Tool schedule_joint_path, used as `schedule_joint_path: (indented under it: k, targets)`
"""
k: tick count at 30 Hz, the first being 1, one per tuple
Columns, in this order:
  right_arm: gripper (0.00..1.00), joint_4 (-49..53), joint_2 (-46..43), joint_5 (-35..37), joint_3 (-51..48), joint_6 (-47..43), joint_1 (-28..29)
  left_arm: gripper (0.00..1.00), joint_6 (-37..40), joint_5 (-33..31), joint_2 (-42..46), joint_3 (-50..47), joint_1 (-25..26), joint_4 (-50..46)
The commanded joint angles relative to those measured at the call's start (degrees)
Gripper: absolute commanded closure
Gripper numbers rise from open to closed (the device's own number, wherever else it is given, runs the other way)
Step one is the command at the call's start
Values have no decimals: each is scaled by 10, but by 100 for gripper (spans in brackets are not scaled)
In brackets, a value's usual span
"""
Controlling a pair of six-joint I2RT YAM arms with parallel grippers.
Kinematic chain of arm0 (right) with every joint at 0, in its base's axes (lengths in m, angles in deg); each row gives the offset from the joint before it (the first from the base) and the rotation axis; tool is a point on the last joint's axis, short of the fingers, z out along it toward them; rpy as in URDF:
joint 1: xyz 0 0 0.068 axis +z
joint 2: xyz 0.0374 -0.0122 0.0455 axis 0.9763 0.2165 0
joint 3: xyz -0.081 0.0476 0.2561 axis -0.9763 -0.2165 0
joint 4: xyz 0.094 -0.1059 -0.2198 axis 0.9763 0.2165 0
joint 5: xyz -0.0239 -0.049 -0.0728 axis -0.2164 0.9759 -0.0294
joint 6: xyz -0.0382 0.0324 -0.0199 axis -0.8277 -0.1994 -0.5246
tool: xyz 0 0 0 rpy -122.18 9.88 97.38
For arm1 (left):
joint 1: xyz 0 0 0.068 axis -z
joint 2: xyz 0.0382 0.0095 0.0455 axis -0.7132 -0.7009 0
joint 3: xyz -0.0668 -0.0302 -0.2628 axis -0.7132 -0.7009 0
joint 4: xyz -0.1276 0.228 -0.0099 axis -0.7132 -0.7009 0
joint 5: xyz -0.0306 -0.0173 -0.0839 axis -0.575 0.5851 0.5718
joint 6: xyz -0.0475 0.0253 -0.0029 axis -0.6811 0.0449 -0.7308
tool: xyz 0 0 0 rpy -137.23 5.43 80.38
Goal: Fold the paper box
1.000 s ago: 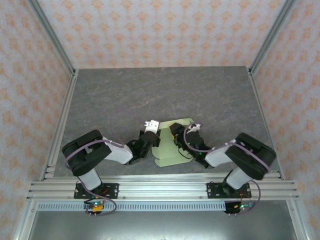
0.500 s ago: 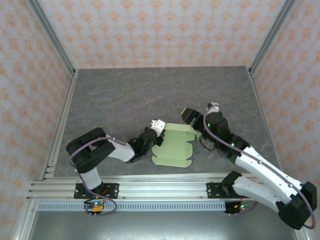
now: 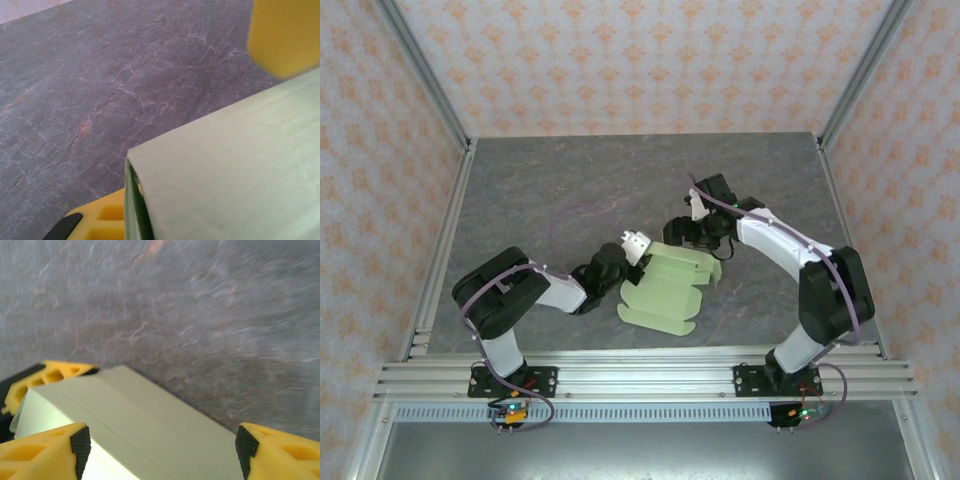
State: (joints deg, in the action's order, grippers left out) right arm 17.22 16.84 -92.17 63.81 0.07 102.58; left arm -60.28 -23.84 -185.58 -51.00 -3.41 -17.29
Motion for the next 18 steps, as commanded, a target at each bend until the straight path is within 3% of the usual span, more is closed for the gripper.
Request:
schedule_joint_path:
  k: [1, 9, 16, 18]
  targets:
    - [22, 10, 14, -102, 14, -35, 1, 85, 21, 24, -17, 14, -2, 17]
    - [28, 4, 69, -123, 12, -51, 8, 82, 12, 23, -30, 0, -13, 47]
    - [31, -6, 73, -90, 4, -44, 8, 60, 2, 21, -16, -26, -20, 84]
    - [32, -10, 74, -89, 3, -41, 8, 58, -3, 17, -11, -39, -19, 97]
